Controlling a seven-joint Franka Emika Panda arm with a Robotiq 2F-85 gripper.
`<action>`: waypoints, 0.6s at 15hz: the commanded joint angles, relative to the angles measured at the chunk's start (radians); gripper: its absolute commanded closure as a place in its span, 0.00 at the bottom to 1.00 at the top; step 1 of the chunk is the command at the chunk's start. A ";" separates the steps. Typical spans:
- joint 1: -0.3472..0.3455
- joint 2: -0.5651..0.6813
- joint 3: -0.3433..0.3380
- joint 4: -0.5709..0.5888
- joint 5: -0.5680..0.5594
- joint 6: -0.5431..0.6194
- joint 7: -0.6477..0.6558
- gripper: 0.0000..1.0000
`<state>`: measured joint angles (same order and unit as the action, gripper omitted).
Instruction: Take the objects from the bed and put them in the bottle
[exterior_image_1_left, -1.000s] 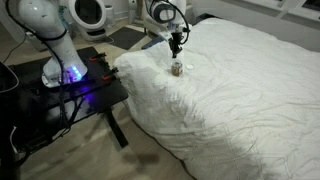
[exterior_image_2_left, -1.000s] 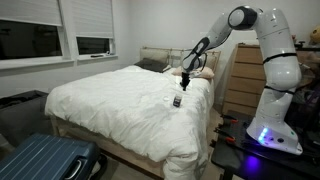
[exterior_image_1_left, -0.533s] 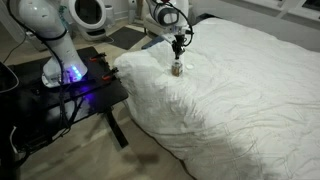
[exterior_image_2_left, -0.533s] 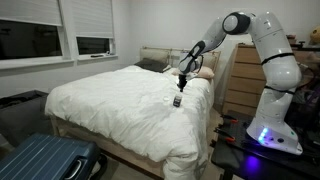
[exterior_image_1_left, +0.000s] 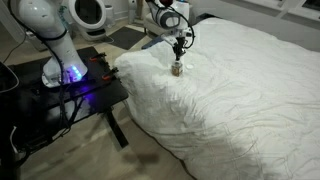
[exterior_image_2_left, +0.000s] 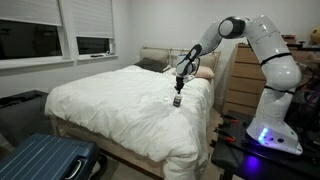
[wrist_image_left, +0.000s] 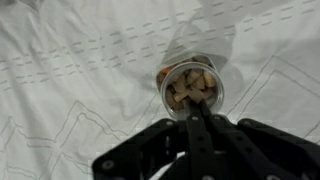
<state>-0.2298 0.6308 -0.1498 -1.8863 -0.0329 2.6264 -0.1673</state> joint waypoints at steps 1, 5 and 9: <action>-0.011 0.019 0.013 0.033 -0.001 -0.012 0.005 0.71; -0.010 0.024 0.015 0.038 -0.002 -0.014 0.004 0.42; -0.012 0.026 0.017 0.039 -0.001 -0.013 0.002 0.14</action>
<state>-0.2302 0.6498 -0.1438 -1.8681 -0.0329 2.6263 -0.1674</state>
